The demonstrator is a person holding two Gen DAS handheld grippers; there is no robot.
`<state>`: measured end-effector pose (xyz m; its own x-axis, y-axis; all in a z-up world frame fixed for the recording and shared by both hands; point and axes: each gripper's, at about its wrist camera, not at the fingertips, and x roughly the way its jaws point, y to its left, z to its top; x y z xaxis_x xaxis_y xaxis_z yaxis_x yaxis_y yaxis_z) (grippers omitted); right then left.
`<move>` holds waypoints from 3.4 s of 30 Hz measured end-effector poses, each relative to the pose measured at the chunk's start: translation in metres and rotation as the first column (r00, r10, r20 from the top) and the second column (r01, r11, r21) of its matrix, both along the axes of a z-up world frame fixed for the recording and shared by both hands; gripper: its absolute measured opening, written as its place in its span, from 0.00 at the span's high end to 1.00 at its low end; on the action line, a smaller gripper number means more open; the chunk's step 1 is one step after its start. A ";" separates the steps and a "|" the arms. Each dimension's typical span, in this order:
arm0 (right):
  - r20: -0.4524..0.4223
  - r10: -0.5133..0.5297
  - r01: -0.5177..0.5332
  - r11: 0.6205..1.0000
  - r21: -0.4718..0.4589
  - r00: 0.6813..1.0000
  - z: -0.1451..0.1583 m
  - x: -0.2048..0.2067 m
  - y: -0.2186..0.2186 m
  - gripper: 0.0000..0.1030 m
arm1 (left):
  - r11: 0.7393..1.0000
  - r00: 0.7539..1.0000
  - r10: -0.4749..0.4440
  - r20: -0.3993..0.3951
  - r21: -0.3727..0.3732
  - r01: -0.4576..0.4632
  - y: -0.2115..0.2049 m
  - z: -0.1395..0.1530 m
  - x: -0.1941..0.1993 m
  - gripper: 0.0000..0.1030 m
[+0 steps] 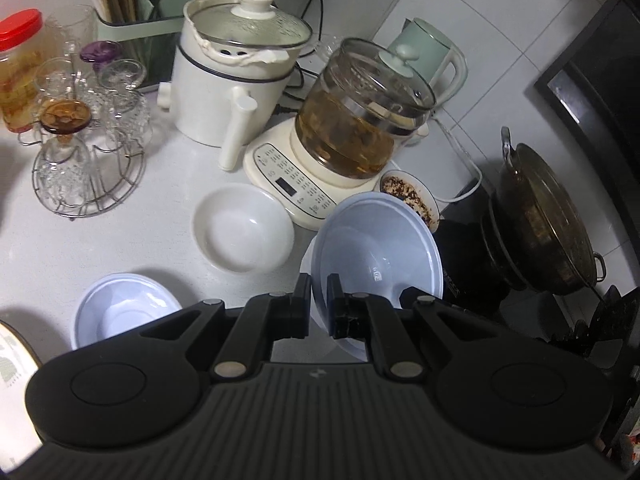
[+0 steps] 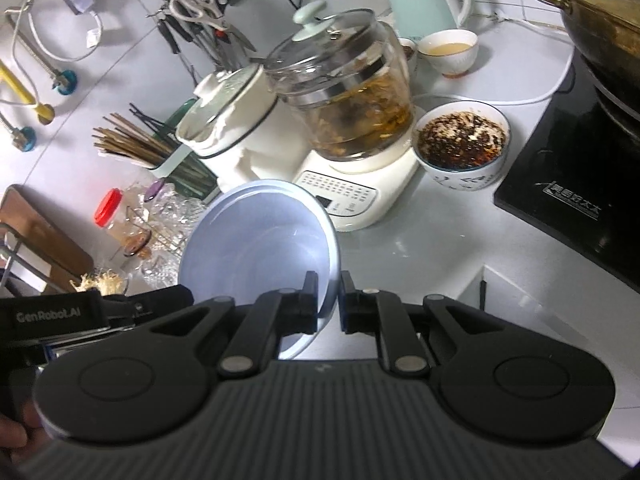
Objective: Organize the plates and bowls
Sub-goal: 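Lift the second blue bowl with both grippers and carry it over the first, then lower the blue bowl into the first blue bowl and open both grippers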
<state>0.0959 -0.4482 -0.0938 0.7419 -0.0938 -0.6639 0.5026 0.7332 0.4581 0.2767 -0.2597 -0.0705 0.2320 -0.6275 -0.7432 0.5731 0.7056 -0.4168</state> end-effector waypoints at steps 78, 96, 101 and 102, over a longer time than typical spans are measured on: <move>-0.164 0.302 -0.311 0.950 -0.030 0.939 0.005 0.108 0.114 0.47 | 0.928 0.930 0.365 -0.043 0.096 -0.360 0.164 -0.002 0.020 0.81; 0.014 0.289 -0.282 0.944 -0.174 0.957 0.070 0.076 0.138 0.46 | 0.959 0.948 0.273 0.166 0.030 -0.281 0.175 0.073 0.005 0.71; 0.032 0.274 -0.262 0.943 -0.202 0.961 0.075 0.070 0.131 0.46 | 0.962 0.948 0.266 0.172 0.021 -0.274 0.166 0.069 0.002 0.66; 0.032 0.271 -0.259 0.944 -0.204 0.962 0.075 0.069 0.129 0.46 | 0.961 0.947 0.269 0.176 0.020 -0.277 0.162 0.067 0.003 0.64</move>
